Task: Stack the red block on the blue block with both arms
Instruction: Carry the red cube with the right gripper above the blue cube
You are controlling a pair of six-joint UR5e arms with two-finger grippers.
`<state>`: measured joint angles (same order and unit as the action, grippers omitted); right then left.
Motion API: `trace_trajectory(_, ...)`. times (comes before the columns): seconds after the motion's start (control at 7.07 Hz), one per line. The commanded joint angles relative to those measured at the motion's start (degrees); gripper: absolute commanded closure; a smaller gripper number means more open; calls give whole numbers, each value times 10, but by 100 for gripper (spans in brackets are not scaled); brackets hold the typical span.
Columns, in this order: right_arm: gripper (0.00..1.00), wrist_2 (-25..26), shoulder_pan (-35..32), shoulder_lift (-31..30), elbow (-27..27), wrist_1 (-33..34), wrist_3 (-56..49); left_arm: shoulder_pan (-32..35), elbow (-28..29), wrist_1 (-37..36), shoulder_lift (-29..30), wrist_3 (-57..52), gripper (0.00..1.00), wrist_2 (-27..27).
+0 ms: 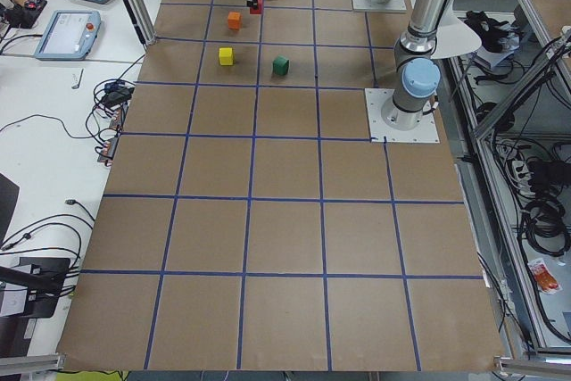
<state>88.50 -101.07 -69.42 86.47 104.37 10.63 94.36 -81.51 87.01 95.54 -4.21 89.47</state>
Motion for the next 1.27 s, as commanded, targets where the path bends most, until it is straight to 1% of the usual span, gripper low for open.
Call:
trace_trajectory(0.0,100,10,97,-43,15,-72,-71,0,-1,0,0,0,0,0)
trace_trajectory(0.28,100,11,168,-67,61,-61,-229,0,-1,0,3,2,0,0)
trace_trajectory(0.42,100,11,198,-72,81,-47,-282,0,2,-2,4,2,0,0)
trace_trajectory(0.57,100,11,225,-72,106,-20,-342,0,0,-2,2,2,0,0)
trace_trajectory(0.71,100,11,247,-73,140,28,-391,1,-1,-2,2,2,0,0)
trace_trajectory(0.85,100,11,255,-76,170,78,-408,1,0,-2,2,2,0,0)
trace_trajectory(0.99,100,8,254,-83,207,110,-409,0,0,-2,2,-1,0,0)
trace_trajectory(1.13,100,11,253,-85,236,157,-409,0,2,-2,2,-1,0,1)
